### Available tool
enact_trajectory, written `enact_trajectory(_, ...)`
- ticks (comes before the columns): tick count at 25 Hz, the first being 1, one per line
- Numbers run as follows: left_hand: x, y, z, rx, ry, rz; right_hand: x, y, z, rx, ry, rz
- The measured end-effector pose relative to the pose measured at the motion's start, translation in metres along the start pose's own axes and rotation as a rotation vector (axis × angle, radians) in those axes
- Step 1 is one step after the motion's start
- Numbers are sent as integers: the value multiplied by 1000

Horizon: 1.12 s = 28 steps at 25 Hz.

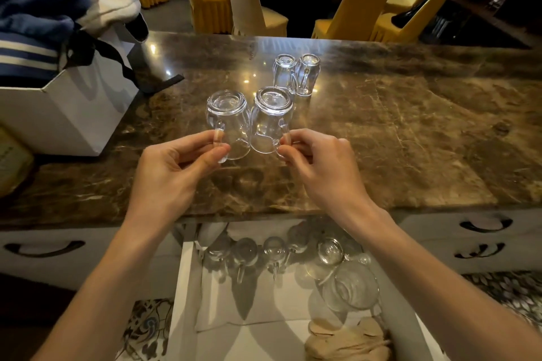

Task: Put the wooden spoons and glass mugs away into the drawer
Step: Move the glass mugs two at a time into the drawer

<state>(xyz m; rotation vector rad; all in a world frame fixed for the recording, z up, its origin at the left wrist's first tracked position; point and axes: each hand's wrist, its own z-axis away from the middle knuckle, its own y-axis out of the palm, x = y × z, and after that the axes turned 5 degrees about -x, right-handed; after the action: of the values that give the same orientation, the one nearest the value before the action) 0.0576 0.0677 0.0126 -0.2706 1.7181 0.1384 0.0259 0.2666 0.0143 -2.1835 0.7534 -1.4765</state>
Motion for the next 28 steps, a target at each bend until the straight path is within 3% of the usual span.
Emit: enact_trajectory(28,35,-55,161,41,-230,-38,11,9,180,189,-60,-9)
